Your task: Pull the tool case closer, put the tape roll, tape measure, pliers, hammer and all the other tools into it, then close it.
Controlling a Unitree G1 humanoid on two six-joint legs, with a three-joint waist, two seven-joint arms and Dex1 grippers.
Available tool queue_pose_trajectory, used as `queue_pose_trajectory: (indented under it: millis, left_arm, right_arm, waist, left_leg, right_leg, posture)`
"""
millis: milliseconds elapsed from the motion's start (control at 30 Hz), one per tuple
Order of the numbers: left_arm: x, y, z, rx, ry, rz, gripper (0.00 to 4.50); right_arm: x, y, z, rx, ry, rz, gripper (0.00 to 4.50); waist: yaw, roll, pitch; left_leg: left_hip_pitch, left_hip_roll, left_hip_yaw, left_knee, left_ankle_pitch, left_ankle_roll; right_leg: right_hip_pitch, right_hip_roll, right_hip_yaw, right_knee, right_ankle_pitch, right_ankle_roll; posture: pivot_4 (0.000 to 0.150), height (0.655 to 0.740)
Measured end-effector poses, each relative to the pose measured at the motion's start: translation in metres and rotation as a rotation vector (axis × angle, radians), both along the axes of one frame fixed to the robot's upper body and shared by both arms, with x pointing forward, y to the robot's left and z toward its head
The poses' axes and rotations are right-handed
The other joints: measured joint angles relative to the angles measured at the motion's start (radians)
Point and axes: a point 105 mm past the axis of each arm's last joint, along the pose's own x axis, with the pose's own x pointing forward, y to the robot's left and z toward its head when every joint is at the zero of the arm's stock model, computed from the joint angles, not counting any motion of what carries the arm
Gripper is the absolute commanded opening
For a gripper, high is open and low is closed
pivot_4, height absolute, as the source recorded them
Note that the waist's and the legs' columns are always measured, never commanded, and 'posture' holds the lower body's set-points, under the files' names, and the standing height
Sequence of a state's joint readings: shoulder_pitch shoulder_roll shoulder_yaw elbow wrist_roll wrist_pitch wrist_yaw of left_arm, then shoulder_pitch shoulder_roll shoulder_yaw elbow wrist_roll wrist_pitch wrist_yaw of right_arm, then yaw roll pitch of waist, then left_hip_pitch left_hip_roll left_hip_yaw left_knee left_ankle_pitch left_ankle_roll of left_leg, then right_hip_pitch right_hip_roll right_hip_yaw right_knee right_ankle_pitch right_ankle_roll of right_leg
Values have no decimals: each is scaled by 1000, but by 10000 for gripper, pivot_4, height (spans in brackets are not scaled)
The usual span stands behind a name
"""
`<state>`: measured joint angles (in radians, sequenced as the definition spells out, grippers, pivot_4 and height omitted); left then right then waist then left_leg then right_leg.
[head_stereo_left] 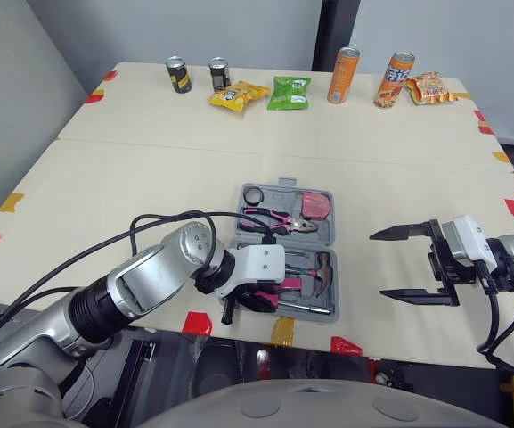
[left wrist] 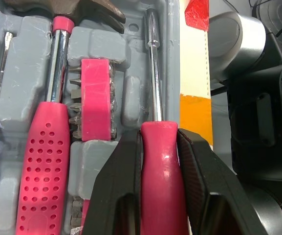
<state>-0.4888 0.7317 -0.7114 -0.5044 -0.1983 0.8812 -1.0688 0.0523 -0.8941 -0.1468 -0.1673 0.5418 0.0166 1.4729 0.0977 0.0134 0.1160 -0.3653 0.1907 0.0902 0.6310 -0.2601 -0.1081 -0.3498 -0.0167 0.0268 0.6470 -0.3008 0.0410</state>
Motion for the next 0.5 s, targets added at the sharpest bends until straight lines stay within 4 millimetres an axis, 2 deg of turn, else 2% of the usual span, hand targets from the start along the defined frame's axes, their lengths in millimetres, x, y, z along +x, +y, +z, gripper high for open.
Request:
queue_pose_trajectory:
  millis: [133, 200, 267, 400, 500]
  left_arm:
    - [2, -1, -1, -3, -1, 3, 5908]
    - [2, -1, -1, -2, -1, 3, 16129]
    - [2, -1, -1, -2, -1, 3, 22022]
    - [2, -1, 0, -7, -13, -1, 36622]
    - [2, 0, 0, -9, -16, -7, 36622]
  right_arm:
    - [0, 1, 0, 8, 0, -1, 45000]
    - [0, 1, 0, 8, -1, -1, 45000]
    - [0, 1, 0, 8, -1, -2, 45000]
    - [0, 1, -1, 9, 0, -1, 45000]
    - [0, 2, -1, 12, -1, 2, 45000]
  waist:
    - [0, 0, 0]
    - [0, 0, 0]
    - [0, 0, 0]
    - [0, 0, 0]
    - [0, 0, 0]
  left_leg:
    - [0, 0, 0, 0, 0, 0]
    - [0, 0, 0, 0, 0, 0]
    - [0, 0, 0, 0, 0, 0]
    - [0, 0, 0, 0, 0, 0]
    - [0, 0, 0, 0, 0, 0]
  right_leg:
    - [0, 0, 0, 0, 0, 0]
    - [0, 0, 0, 0, 0, 0]
    - [0, 0, 0, 0, 0, 0]
    - [0, 0, 0, 0, 0, 0]
    - [0, 0, 0, 0, 0, 0]
  posture:
    - [1500, 7400]
    - [1500, 7400]
    - [1500, 7400]
    - [1500, 7400]
    - [1500, 7400]
